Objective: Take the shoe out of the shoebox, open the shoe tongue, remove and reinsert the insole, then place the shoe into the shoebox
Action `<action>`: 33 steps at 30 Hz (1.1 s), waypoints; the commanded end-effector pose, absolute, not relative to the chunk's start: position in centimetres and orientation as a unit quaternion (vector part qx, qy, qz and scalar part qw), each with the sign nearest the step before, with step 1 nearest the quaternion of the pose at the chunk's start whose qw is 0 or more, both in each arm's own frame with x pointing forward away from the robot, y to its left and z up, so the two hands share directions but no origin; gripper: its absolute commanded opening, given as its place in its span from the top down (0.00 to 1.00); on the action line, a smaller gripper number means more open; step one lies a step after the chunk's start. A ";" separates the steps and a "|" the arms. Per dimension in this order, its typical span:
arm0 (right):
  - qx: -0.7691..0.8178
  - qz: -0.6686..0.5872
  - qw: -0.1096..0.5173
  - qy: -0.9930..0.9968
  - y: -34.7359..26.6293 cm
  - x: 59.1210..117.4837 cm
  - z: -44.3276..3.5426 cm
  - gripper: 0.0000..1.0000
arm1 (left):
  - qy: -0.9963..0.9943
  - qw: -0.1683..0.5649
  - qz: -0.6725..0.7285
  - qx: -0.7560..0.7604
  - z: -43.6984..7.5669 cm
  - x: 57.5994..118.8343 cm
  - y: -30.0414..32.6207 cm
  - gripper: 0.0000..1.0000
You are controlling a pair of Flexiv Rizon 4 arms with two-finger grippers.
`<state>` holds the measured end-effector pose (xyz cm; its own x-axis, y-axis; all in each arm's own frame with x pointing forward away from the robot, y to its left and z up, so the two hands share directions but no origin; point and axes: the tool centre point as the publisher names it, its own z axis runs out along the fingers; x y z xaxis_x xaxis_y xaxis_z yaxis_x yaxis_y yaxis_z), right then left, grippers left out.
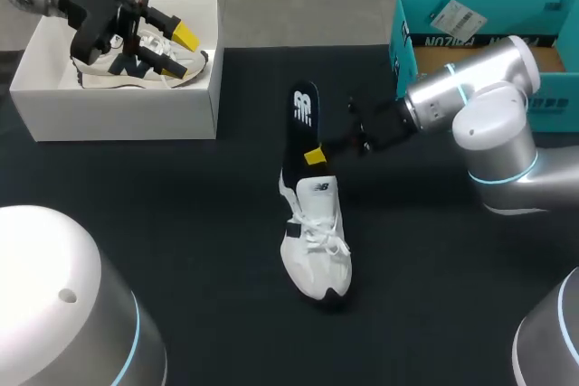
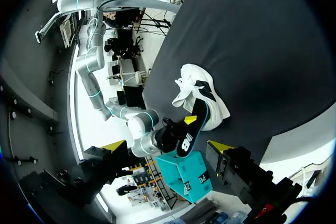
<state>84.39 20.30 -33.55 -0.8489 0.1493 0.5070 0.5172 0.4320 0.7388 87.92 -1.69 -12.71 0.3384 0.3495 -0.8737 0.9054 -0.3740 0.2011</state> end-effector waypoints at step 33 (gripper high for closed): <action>-0.172 -0.477 0.194 -0.840 21.5 85.5 -32.4 1.00 | 0.427 0.361 -0.384 0.735 -12.7 87.9 -1.7 0.00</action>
<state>84.58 21.10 -32.34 -0.8695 0.1189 0.4795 0.4765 0.4574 0.7508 87.92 -1.70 -12.71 0.3385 0.3495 -0.8737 0.9053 -0.3741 0.2011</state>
